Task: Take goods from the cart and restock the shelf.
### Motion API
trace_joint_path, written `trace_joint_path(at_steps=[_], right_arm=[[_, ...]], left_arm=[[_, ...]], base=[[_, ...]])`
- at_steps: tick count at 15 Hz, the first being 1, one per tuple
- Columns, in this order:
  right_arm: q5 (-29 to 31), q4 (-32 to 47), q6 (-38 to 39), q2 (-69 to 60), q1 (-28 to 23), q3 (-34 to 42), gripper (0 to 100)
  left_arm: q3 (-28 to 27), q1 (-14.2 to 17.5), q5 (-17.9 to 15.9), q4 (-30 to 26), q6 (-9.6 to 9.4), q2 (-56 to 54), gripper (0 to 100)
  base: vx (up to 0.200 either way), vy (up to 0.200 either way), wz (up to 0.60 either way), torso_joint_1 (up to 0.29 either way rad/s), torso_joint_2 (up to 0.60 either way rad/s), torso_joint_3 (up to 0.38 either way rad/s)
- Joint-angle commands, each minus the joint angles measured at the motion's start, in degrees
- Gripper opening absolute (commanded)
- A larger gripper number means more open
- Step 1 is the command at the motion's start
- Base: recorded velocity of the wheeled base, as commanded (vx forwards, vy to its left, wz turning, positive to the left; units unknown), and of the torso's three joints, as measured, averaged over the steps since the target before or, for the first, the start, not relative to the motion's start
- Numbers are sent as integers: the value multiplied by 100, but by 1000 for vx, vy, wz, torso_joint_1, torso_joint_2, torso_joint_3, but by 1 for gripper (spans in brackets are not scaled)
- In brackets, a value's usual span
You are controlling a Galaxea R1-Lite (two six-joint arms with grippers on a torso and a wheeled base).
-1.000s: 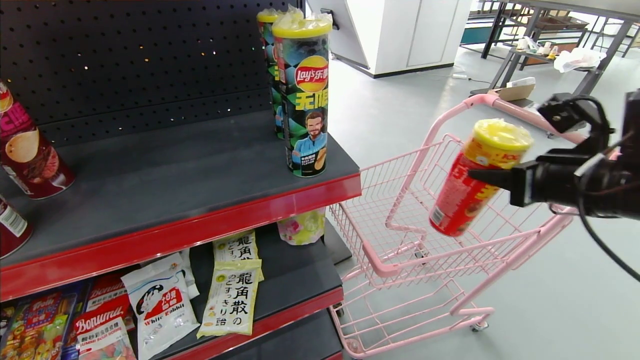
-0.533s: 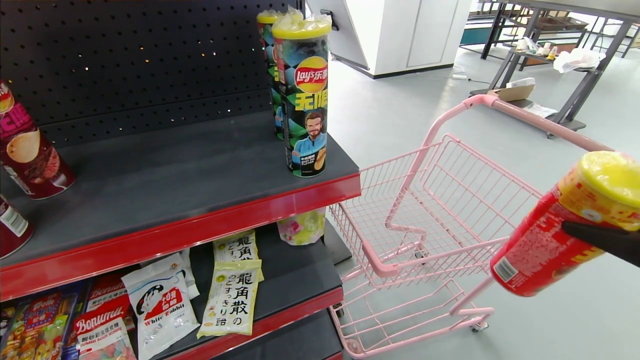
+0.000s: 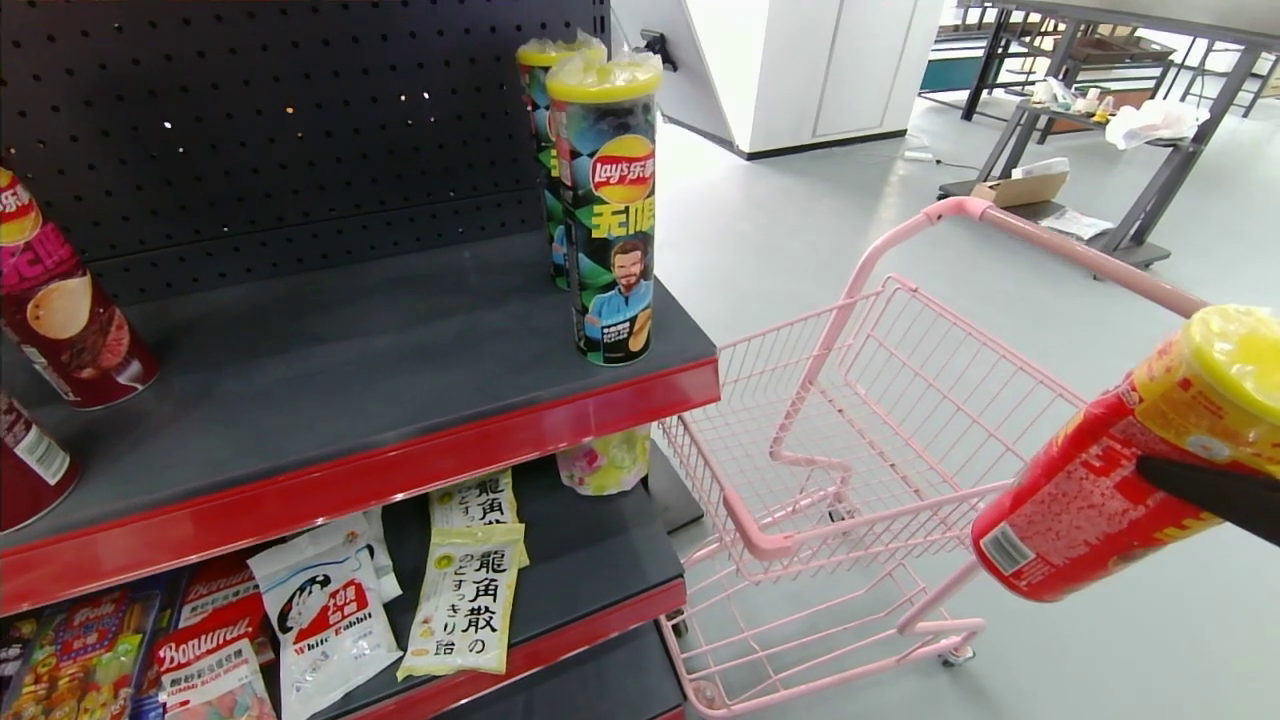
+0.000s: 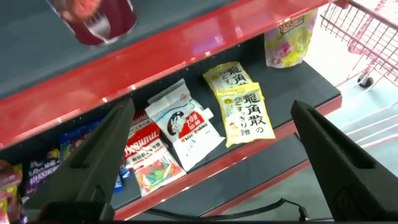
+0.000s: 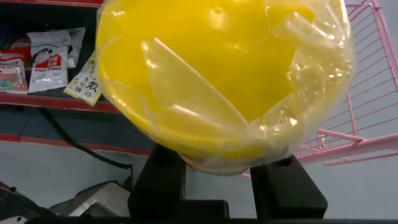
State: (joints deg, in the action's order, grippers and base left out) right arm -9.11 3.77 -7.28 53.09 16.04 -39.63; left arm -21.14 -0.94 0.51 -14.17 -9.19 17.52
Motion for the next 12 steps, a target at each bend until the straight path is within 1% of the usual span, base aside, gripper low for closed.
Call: trace_joint_path(at_steps=[1,2,6,8,10,12], right_arm=[[-12,-16,-2,114,13,-18,0],[-12,-16,-2,158,13,-45,0],[-3,-43,-2,369,4,-80,0],[-3,-51,-2,492,4,-80,0],[14,-51,-19,606,4,-159,0],[23,-51,-81,668,-13,-247,0]], left_arm=[[-4,-12,-7,2,-21,41,100],[-4,-12,-7,2,-92,41,100],[-75,-3,28,10,-610,261,100],[-250,6,72,19,-777,489,100],[-294,15,142,116,-795,595,100],[-303,15,160,125,-803,604,100]], base=[[0,0,0,173,-422,-286],[0,0,0,188,-510,-315],[0,0,0,232,-574,-345],[0,0,0,212,-508,-305],[0,0,0,185,-415,-241],[0,0,0,56,-105,-61]])
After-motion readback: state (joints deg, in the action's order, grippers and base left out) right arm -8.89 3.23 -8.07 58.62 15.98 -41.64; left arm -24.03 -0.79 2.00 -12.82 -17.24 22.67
